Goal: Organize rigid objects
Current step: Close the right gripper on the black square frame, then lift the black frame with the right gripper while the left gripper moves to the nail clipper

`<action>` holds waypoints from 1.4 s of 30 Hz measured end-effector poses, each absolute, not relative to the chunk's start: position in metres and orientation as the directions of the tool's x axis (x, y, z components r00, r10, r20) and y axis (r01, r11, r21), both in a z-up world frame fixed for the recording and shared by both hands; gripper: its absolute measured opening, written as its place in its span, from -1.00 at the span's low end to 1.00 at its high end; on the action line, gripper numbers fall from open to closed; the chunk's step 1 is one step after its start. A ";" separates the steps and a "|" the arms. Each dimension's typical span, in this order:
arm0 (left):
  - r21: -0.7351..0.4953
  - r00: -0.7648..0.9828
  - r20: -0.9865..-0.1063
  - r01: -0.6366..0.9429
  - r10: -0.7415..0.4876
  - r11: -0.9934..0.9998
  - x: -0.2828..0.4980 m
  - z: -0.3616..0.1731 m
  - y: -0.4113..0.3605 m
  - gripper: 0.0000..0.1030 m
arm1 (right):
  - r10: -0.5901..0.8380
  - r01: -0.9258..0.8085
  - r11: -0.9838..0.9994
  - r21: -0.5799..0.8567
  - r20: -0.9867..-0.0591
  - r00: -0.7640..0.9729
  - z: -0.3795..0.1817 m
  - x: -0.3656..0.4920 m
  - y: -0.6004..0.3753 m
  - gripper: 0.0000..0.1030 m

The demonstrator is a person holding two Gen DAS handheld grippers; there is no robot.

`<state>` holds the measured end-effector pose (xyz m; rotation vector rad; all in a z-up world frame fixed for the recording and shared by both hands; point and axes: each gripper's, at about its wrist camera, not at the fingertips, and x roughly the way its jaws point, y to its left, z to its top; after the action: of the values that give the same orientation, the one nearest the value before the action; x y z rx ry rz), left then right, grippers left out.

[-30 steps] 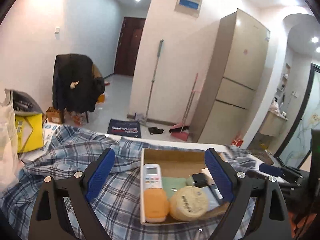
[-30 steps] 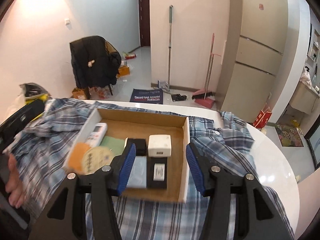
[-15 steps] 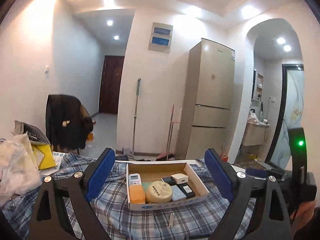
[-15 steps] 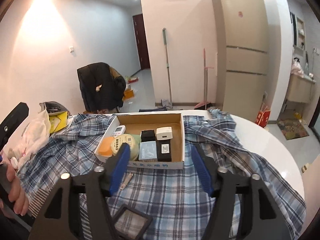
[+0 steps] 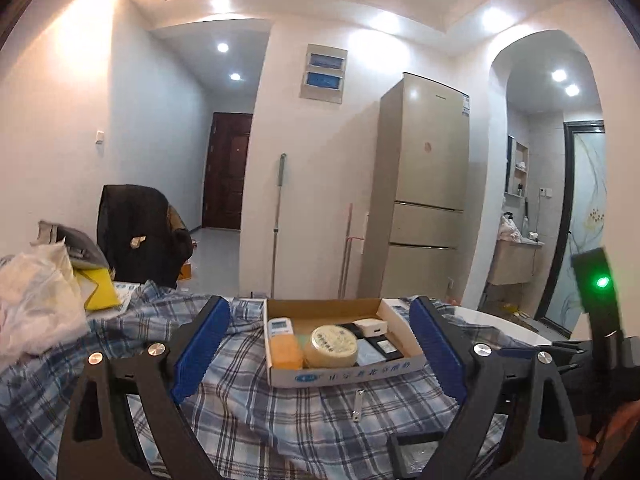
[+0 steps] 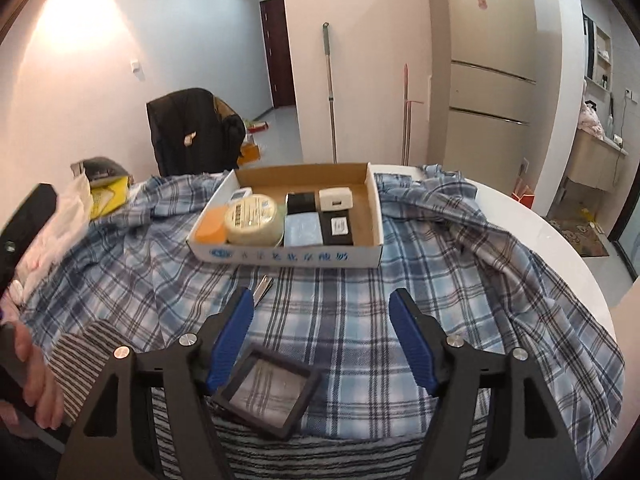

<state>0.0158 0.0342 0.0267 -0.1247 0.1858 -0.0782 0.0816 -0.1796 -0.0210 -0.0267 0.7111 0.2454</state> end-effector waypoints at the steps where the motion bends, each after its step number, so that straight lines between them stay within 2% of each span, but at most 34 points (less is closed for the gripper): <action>1: -0.134 0.981 -0.181 0.051 -0.075 0.990 0.017 0.018 0.036 0.80 | 0.212 -0.234 0.971 0.055 -0.655 0.726 -0.023 0.080 -0.177 0.34; 4: -0.110 0.962 -0.269 0.022 -0.051 0.994 0.028 0.002 0.037 0.80 | 0.207 -0.244 0.969 0.042 -0.681 0.703 -0.032 0.078 -0.168 0.34; 7: -0.129 0.965 -0.255 0.035 -0.067 0.991 0.026 0.003 0.041 0.80 | 0.207 -0.247 0.968 0.049 -0.710 0.673 -0.045 0.079 -0.164 0.34; 13: -0.121 0.968 -0.245 0.026 -0.055 0.992 0.025 0.001 0.039 0.80 | 0.237 -0.189 0.970 0.155 -0.780 0.579 -0.071 0.090 -0.169 0.34; 19: -0.149 0.963 -0.265 0.002 -0.042 0.989 0.027 -0.002 0.044 0.80 | 0.177 -0.147 0.982 0.118 -0.844 0.506 -0.090 0.099 -0.159 0.37; 22: -0.165 0.961 -0.275 -0.010 -0.036 0.986 0.028 -0.003 0.048 0.80 | 0.181 -0.126 0.983 0.136 -0.855 0.487 -0.095 0.100 -0.154 0.54; 24: -0.164 0.962 -0.271 -0.014 -0.031 0.986 0.027 -0.004 0.048 0.80 | 0.142 -0.130 0.988 0.088 -0.857 0.496 -0.098 0.101 -0.145 0.59; 29: -0.127 0.963 -0.267 -0.004 -0.030 0.992 0.026 -0.003 0.041 0.80 | 0.123 -0.142 0.988 0.059 -0.854 0.506 -0.095 0.103 -0.134 0.59; 41: -0.144 0.957 -0.285 0.006 -0.047 0.990 0.030 -0.005 0.045 0.80 | 0.130 -0.148 0.986 0.071 -0.888 0.441 -0.112 0.105 -0.131 0.60; 42: -0.143 0.957 -0.285 0.007 -0.048 0.990 0.031 -0.006 0.046 0.80 | 0.133 -0.159 0.985 0.069 -0.889 0.437 -0.111 0.104 -0.131 0.53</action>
<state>0.0306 0.0457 -0.0056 -0.1412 0.2923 -0.0278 0.1044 -0.1309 -0.1109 -0.0263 1.1033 0.1814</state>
